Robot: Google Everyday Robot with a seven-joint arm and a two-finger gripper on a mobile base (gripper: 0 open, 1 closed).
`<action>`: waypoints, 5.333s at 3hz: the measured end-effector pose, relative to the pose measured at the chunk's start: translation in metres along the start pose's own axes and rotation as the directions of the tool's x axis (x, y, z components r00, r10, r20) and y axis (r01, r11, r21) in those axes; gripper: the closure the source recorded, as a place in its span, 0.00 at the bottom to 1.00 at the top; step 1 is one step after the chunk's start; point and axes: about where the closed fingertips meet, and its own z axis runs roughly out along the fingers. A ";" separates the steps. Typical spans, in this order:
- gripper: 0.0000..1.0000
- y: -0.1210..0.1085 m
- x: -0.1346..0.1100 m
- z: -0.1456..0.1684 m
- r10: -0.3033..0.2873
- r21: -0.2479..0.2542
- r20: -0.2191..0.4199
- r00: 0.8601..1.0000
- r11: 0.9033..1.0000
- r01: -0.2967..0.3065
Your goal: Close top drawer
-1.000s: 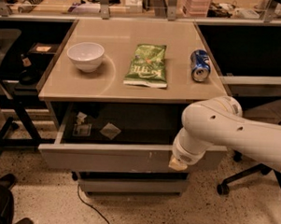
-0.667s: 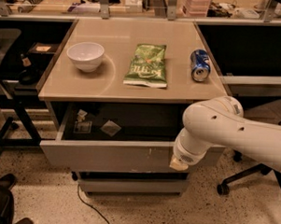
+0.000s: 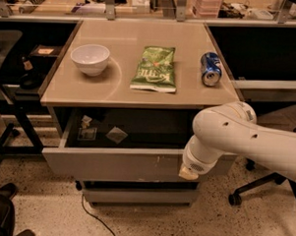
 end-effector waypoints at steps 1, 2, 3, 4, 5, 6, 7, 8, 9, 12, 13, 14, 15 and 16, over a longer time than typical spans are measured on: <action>0.13 0.000 0.000 0.000 0.000 0.000 0.000 1.000 1.000 0.000; 0.00 0.000 0.000 0.000 0.000 0.000 0.000 1.000 1.000 0.000; 0.00 0.000 0.000 0.000 0.000 0.000 0.000 1.000 1.000 0.000; 0.18 0.000 0.000 0.000 0.000 0.000 0.000 1.000 1.000 0.000; 0.41 0.000 0.000 0.000 0.000 0.000 0.000 1.000 1.000 0.000; 0.64 0.000 0.000 0.000 0.000 0.000 0.000 1.000 1.000 0.000; 0.87 -0.006 -0.005 0.003 -0.006 0.007 -0.008 1.000 1.000 0.006; 1.00 -0.028 -0.015 0.016 0.002 0.030 -0.029 1.000 1.000 -0.001; 1.00 -0.051 -0.022 0.028 0.007 0.051 -0.047 0.999 0.999 -0.005; 0.59 -0.072 -0.028 0.031 0.001 0.075 -0.061 0.998 0.997 0.003; 0.36 -0.072 -0.028 0.031 0.001 0.075 -0.061 0.998 0.997 0.003; 0.13 -0.072 -0.028 0.031 0.001 0.075 -0.061 0.998 0.997 0.003; 0.00 -0.072 -0.028 0.031 0.001 0.075 -0.061 0.998 0.997 0.003; 0.00 -0.072 -0.028 0.031 0.001 0.075 -0.061 0.998 0.997 0.003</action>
Offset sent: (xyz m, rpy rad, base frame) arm 0.0000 0.0000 0.0000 0.0000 0.0000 0.0000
